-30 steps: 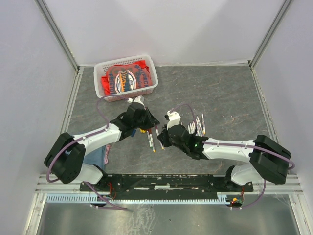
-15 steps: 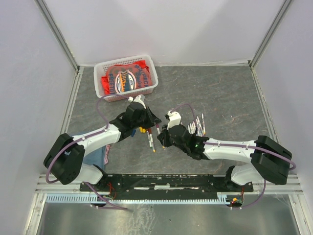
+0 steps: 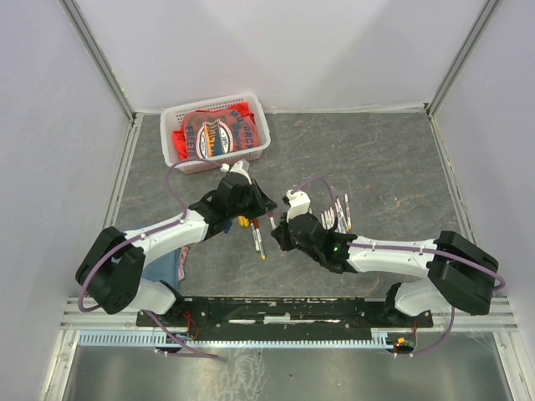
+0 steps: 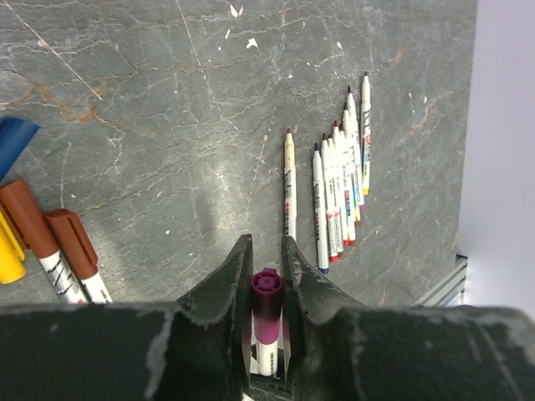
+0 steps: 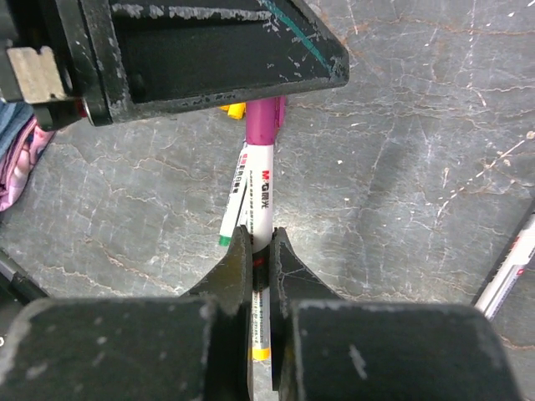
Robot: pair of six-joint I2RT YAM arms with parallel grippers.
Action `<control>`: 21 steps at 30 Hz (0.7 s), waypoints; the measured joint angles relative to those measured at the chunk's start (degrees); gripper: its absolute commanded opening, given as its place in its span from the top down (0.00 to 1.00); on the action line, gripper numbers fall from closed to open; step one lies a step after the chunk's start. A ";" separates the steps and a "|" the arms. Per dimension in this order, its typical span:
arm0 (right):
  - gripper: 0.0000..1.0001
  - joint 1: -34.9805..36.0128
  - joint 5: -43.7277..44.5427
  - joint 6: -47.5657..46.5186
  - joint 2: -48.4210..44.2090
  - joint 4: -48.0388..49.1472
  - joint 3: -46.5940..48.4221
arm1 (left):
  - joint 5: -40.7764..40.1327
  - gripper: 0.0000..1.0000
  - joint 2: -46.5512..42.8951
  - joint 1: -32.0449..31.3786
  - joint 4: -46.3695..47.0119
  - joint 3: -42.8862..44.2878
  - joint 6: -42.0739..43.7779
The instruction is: Open the pen caps
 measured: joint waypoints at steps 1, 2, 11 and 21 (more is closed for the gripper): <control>0.99 0.00 0.55 -0.17 0.24 -0.07 0.24 | -0.98 0.97 0.20 -0.28 -1.09 0.76 0.00; 0.99 0.00 1.07 -0.31 0.59 -0.15 0.59 | -2.34 0.97 0.46 -0.61 -2.43 1.79 0.00; 0.99 0.11 6.45 -1.84 4.20 -2.71 3.91 | -14.86 0.97 4.81 -4.46 -9.33 8.50 -0.02; 0.99 0.37 8.50 -2.16 3.34 -3.10 3.13 | -19.19 0.97 6.91 -6.71 -10.84 10.99 0.02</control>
